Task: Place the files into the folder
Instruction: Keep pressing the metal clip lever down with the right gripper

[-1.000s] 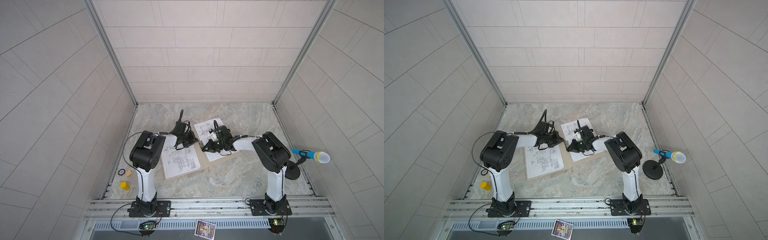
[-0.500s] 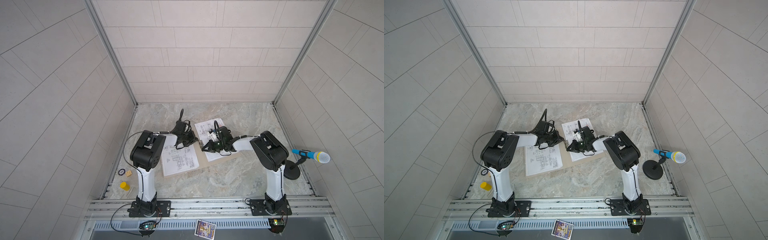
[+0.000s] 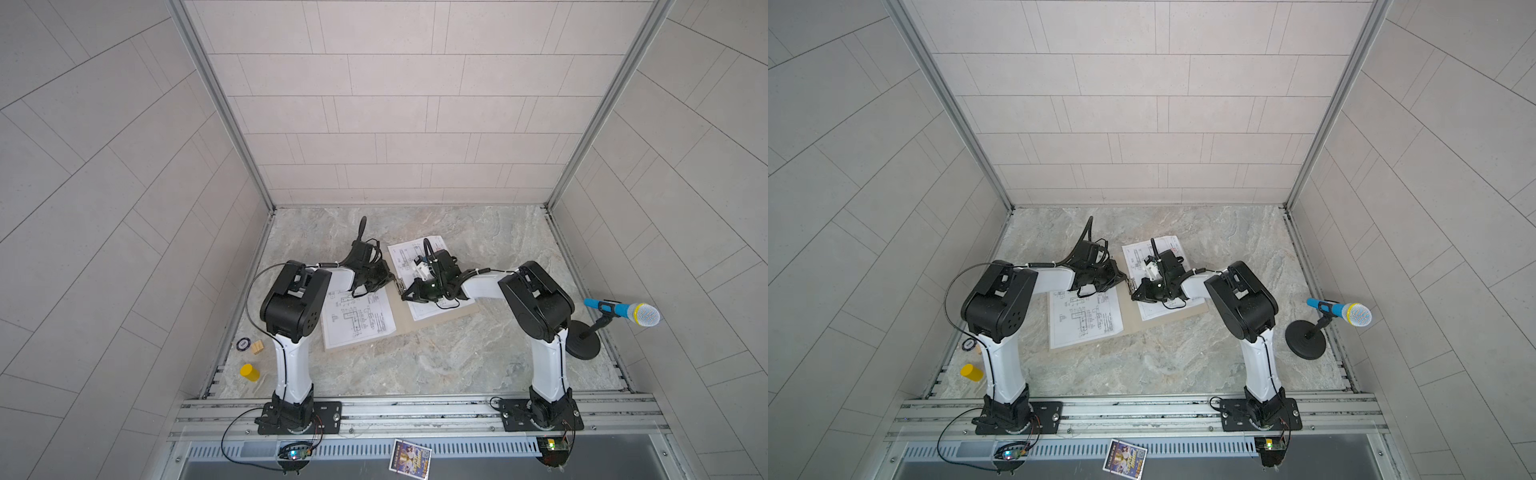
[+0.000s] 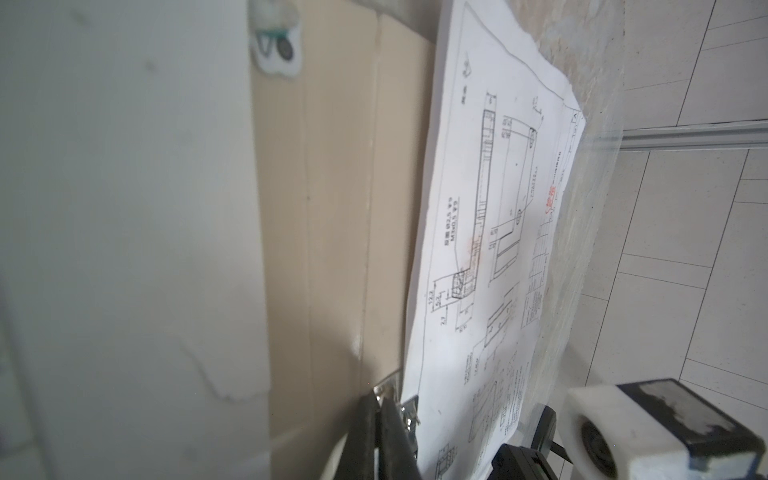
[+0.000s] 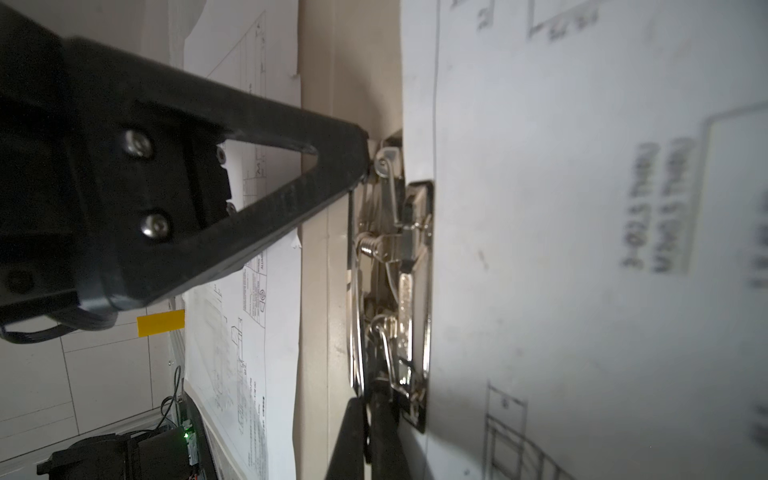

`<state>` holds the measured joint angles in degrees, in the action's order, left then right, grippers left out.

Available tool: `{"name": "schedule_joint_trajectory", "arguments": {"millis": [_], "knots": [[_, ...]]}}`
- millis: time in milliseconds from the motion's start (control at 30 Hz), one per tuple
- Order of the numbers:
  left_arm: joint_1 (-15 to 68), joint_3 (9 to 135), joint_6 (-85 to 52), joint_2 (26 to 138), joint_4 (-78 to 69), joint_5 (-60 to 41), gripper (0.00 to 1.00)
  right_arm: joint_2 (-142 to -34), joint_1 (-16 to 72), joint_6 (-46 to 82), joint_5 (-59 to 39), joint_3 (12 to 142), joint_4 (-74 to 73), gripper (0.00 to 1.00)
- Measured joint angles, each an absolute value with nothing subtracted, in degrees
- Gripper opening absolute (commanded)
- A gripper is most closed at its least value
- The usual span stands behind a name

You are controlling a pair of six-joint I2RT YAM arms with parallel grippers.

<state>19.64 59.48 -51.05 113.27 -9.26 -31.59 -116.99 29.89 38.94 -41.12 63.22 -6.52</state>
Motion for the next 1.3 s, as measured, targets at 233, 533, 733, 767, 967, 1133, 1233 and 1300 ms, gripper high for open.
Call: {"name": "schedule_joint_trajectory", "arguments": {"millis": [233,533,733,767,967,1133,1233,1300], "knots": [[19.6,59.2,-52.2,113.3,-10.2,-31.5,0.03,-116.9,30.4,38.7,-40.5,64.2,-4.8,0.00],[19.8,58.8,-53.6,113.0,-11.0,-30.1,0.03,-116.7,32.0,40.4,-37.9,64.9,-4.6,0.01],[19.8,58.6,-53.6,113.0,-11.4,-29.8,0.03,-116.8,32.2,40.9,-37.2,65.0,-4.7,0.14],[19.8,58.5,-53.6,113.0,-11.6,-29.8,0.03,-116.7,32.2,41.1,-37.3,64.9,-4.8,0.17],[19.9,58.5,-53.6,113.0,-11.9,-29.7,0.03,-115.6,32.9,41.3,-36.4,64.5,-6.0,0.25],[20.0,58.5,-53.6,113.0,-12.0,-29.7,0.03,-115.4,33.0,41.4,-35.5,64.6,-5.4,0.25],[20.1,58.5,-53.6,113.0,-12.0,-29.7,0.03,-115.1,33.0,41.8,-35.5,64.5,-5.2,0.32],[20.1,58.5,-53.6,113.0,-12.0,-29.8,0.03,-114.6,33.0,42.0,-35.2,64.2,-5.1,0.34]]}}
